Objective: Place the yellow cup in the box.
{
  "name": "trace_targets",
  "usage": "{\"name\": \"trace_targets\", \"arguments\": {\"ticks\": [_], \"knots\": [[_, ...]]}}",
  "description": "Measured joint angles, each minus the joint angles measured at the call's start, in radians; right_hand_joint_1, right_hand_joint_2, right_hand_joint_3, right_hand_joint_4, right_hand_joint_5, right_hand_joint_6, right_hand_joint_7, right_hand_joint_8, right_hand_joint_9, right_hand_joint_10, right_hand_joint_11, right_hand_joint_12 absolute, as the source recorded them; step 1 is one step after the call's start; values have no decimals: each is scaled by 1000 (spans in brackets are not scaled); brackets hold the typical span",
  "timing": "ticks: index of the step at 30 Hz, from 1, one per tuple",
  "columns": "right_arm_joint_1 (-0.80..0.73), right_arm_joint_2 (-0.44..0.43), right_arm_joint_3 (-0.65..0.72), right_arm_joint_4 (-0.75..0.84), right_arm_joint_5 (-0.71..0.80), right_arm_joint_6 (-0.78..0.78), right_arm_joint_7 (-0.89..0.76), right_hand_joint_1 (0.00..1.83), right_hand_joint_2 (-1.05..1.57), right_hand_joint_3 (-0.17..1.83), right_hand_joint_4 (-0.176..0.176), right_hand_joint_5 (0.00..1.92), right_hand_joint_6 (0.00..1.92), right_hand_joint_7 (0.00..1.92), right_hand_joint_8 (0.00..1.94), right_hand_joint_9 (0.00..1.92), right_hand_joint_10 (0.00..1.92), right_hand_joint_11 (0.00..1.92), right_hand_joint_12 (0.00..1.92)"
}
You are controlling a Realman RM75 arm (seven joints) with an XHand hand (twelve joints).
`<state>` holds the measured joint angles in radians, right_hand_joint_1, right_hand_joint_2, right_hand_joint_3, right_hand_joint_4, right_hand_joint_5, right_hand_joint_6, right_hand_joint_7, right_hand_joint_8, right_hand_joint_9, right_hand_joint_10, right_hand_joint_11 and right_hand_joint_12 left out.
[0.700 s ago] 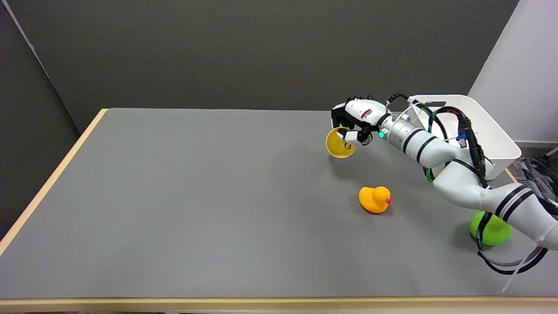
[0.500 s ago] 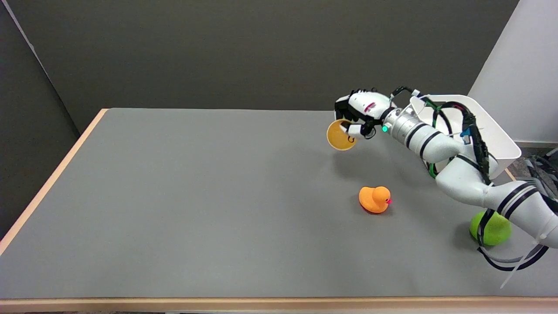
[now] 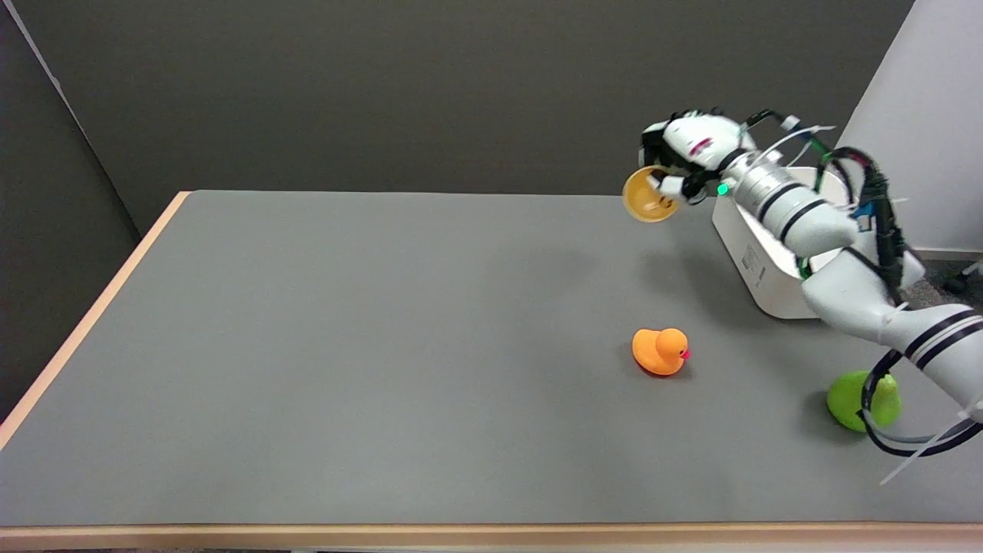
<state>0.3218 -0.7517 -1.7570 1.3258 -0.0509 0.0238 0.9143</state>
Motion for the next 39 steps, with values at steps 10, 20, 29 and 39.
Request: {"name": "trace_targets", "arguments": {"ticks": [10,20,29,39], "knots": [[-32,27,162,3,-79,-57,0,1161,1106,411,-136,604,1447,753,1691,737,1860,310,1921],[-85,68,285,-12,-120,-130,2,1167,1087,432,-137,614,1441,771,1667,749,1858,331,1921],[-133,84,358,-70,-136,-168,5,1168,1078,446,-135,620,1438,775,1663,754,1856,336,1921],[-159,87,371,-165,-140,-187,15,1170,1045,498,-123,635,1439,787,1650,785,1841,375,1921]]}}
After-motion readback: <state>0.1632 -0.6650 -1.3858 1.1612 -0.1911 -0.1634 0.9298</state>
